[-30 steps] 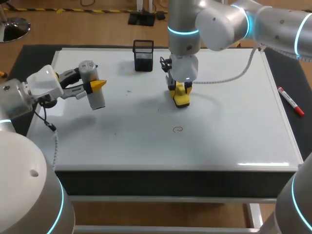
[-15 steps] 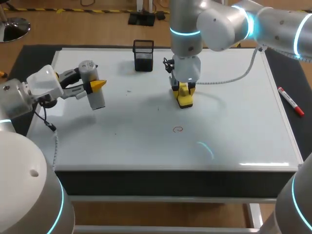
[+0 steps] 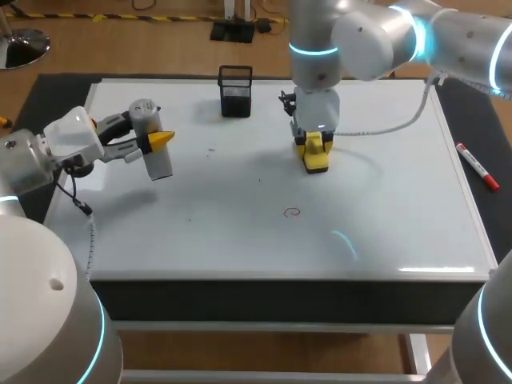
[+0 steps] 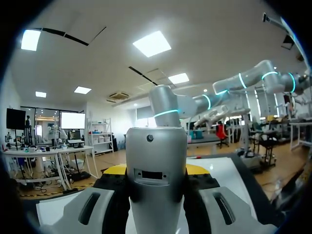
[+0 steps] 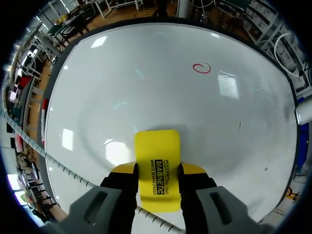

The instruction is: Pick up the inspection probe, press it on each red-marked spot on the whiteboard one by one, put down the probe, pick up the eraser, and wipe off all the red marks.

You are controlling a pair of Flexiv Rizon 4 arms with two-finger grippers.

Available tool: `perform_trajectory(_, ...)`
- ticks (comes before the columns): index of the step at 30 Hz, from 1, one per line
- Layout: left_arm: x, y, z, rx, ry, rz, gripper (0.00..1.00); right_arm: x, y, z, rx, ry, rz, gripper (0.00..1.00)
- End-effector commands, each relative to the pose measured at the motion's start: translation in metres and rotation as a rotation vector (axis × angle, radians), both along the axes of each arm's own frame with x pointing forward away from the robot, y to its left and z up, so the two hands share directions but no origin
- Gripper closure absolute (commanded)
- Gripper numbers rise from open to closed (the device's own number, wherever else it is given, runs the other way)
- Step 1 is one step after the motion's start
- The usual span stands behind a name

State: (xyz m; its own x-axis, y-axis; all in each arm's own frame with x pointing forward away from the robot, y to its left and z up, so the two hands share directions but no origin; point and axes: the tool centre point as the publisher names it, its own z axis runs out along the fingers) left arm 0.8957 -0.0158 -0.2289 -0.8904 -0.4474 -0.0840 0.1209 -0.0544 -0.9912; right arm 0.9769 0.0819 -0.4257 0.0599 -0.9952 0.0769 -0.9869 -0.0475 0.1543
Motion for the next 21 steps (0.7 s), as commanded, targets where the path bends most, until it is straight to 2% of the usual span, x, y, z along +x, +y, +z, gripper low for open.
perform_trajectory(1, 0.000, 0.000, -0.001, -0.005, -0.005, 0.002, 1.00, 0.002, -0.018, -0.003, 0.006, -0.005, -0.011, 1.00)
perform_trajectory(14, 0.000, 0.000, -0.001, -0.005, -0.005, 0.002, 1.00, 0.004, -0.033, 0.010, 0.021, -0.025, -0.063, 1.00)
perform_trajectory(19, 0.000, 0.000, -0.001, -0.005, -0.005, 0.002, 1.00, 0.017, -0.050, 0.028, 0.055, -0.007, -0.128, 1.00)
perform_trajectory(21, 0.000, 0.000, -0.001, -0.005, -0.005, 0.002, 1.00, 0.025, -0.060, 0.035, 0.055, -0.020, -0.153, 1.00)
